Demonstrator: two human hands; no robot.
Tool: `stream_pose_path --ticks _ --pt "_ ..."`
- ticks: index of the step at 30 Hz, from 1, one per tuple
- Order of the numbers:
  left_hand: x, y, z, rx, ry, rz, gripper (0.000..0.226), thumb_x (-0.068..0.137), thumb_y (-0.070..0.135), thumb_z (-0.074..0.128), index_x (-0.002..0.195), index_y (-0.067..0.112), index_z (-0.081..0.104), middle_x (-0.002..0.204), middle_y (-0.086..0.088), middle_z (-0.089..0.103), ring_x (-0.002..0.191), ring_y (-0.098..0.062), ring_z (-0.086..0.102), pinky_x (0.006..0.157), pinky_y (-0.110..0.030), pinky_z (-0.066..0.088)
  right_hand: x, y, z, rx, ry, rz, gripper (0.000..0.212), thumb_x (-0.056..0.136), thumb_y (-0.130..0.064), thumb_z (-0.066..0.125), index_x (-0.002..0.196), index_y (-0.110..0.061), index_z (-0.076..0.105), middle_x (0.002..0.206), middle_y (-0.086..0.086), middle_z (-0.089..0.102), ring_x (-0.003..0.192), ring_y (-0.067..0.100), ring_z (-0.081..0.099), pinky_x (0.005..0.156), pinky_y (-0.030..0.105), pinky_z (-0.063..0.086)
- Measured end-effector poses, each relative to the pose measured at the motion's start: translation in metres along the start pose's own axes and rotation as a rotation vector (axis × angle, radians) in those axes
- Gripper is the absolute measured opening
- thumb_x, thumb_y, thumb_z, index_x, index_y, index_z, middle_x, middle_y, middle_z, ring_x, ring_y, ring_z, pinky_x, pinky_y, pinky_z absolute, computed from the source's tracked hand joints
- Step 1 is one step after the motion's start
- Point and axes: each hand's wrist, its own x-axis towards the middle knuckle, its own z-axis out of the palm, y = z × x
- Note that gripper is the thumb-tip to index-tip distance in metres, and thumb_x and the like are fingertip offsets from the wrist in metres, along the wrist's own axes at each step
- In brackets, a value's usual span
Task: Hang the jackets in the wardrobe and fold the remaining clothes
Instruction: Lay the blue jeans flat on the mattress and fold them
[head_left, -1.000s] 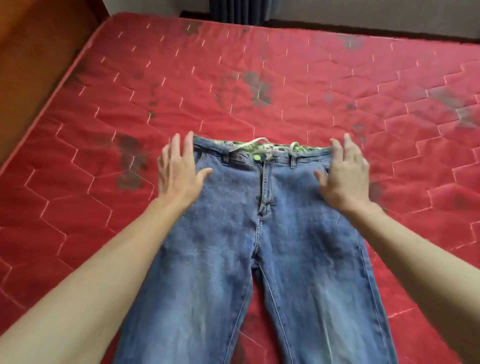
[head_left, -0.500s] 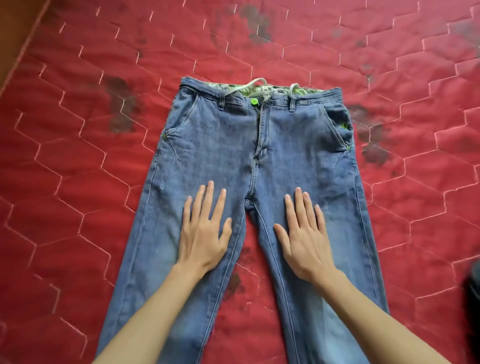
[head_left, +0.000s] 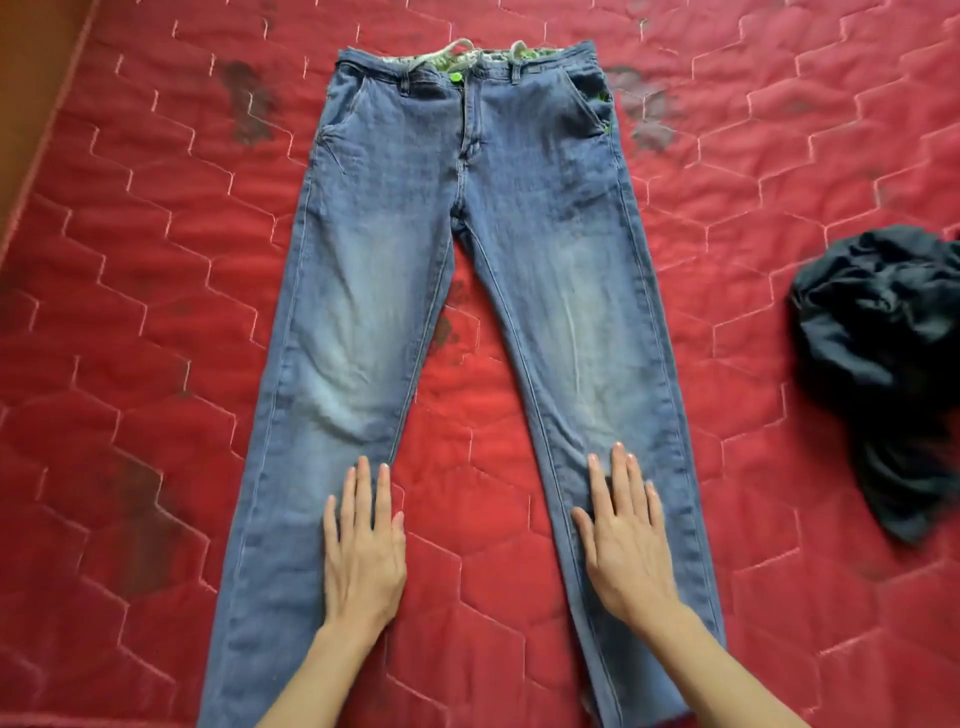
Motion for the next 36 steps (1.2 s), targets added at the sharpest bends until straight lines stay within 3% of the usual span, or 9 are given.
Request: stream_pose_path --ticks 6,10,15,17,19,21,24,30,36 --pt "-0.119 -0.018 -0.004 0.011 -0.017 -0.313 0.053 0.096 0.02 0.038 0.143 -0.003 0.041 0.132 -0.032 0.045 0.116 -0.049 0.048 0.087 -0.06 0.046 -0.119 0.037 -0.005 0.221 0.055 0.562 0.078 0.086 -0.033 0.074 0.146 0.0 0.037 0.148 0.032 0.035 0.134 0.049 0.037 0.106 0.059 0.037" --pt "-0.144 -0.03 -0.009 0.038 -0.041 -0.364 0.035 0.086 0.001 0.064 0.119 -0.004 0.053 0.096 -0.029 0.057 0.084 -0.046 0.056 0.069 -0.057 0.047 -0.151 0.044 -0.023 0.573 -0.081 0.649 0.072 0.082 -0.045 0.076 0.137 -0.012 0.045 0.12 0.014 0.063 0.114 0.037 0.058 0.093 0.046 0.048" --pt "-0.14 -0.02 -0.039 -0.264 0.021 -0.366 0.028 0.097 0.008 0.051 0.123 0.0 0.058 0.112 -0.025 0.063 0.098 -0.044 0.061 0.079 -0.051 0.048 -0.162 0.02 -0.052 0.914 -0.039 0.45 0.018 0.079 -0.038 0.08 0.086 -0.023 0.073 0.082 -0.01 0.074 0.086 0.011 0.069 0.077 0.037 0.055" --pt "-0.146 -0.007 -0.047 -0.385 0.028 -0.267 0.029 0.1 0.013 0.05 0.127 0.005 0.058 0.115 -0.018 0.067 0.103 -0.039 0.064 0.084 -0.047 0.049 -0.169 0.013 -0.064 1.114 0.074 0.358 0.01 0.083 -0.025 0.08 0.089 -0.02 0.074 0.088 -0.006 0.074 0.087 0.01 0.067 0.078 0.031 0.054" --pt "-0.157 0.002 -0.043 -0.477 -0.085 -0.153 0.03 0.103 0.019 0.047 0.131 0.013 0.057 0.117 -0.01 0.068 0.109 -0.031 0.064 0.09 -0.041 0.048 -0.177 0.009 -0.068 1.244 -0.089 0.297 0.02 0.084 -0.019 0.08 0.103 -0.018 0.074 0.099 -0.006 0.077 0.095 0.008 0.071 0.083 0.027 0.056" --pt "-0.165 0.005 -0.031 -0.533 -0.204 -0.115 0.031 0.106 0.025 0.041 0.133 0.019 0.055 0.121 -0.005 0.064 0.112 -0.023 0.061 0.094 -0.036 0.046 -0.188 0.007 -0.061 1.085 -0.295 0.257 0.026 0.081 -0.024 0.082 0.106 -0.022 0.072 0.097 -0.013 0.077 0.094 0.002 0.071 0.082 0.023 0.055" --pt "-0.171 0.011 -0.025 -0.494 -0.211 -0.19 0.032 0.105 0.03 0.041 0.134 0.023 0.053 0.119 0.0 0.061 0.102 -0.017 0.06 0.09 -0.036 0.049 -0.2 0.004 -0.055 0.932 -0.29 0.323 0.013 0.086 -0.015 0.073 0.092 -0.024 0.067 0.074 -0.008 0.074 0.066 -0.002 0.068 0.062 0.014 0.048" --pt "-0.176 0.017 -0.037 -0.552 -0.197 -0.24 0.02 0.101 0.024 0.051 0.114 0.023 0.065 0.107 0.003 0.064 0.096 -0.015 0.062 0.086 -0.032 0.049 -0.21 -0.025 -0.08 1.01 -0.061 0.369 0.067 0.08 -0.001 0.056 0.13 -0.046 0.054 0.099 -0.027 0.071 0.083 0.001 0.066 0.074 0.021 0.051" --pt "-0.141 0.029 -0.088 -1.326 -0.222 -0.441 0.023 0.103 0.031 0.05 0.104 0.025 0.071 0.095 0.0 0.075 0.092 -0.021 0.072 0.075 -0.036 0.058 -0.179 -0.113 -0.104 0.92 -0.089 0.112 0.083 0.071 -0.018 0.054 0.144 -0.054 0.039 0.071 -0.011 0.06 0.051 0.005 0.046 0.06 0.03 0.047"
